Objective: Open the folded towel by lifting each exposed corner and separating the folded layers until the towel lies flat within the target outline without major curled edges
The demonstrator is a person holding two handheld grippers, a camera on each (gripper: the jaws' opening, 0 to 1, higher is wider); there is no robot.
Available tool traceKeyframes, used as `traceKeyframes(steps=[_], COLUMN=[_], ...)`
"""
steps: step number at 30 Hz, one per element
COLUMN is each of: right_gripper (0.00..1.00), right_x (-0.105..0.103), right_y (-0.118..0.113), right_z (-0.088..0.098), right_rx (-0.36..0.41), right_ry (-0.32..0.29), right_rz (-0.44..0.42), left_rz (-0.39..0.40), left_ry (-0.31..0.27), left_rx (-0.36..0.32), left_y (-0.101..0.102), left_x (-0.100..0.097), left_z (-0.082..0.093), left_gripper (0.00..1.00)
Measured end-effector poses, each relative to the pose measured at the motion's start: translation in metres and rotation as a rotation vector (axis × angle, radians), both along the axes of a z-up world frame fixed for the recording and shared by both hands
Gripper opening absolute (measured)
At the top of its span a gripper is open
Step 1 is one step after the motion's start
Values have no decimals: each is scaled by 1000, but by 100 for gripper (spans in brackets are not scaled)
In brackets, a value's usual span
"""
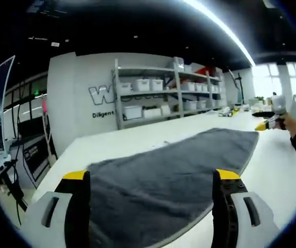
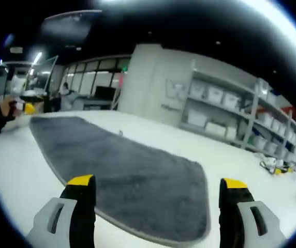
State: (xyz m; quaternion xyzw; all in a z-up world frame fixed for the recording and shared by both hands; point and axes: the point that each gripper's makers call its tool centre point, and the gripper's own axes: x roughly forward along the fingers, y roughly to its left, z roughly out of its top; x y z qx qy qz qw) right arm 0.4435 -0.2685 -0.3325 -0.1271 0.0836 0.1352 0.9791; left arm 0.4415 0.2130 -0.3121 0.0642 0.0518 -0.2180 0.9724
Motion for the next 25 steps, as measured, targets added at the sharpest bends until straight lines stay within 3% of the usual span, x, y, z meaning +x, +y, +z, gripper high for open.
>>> traceKeyframes(steps=[7,25], right_gripper=[100,100], right_x=[-2,-7], right_y=[5,11], right_z=[-2,-14], right_rx=[0,-11], right_ry=[11,44], right_rz=[19,52], left_rz=[-16,-8], left_ry=[-9,-6], left_rx=[-35,-23], left_y=[-5,-2], left_x=[-3,-7], left_z=[5,-3], left_gripper=[94,94])
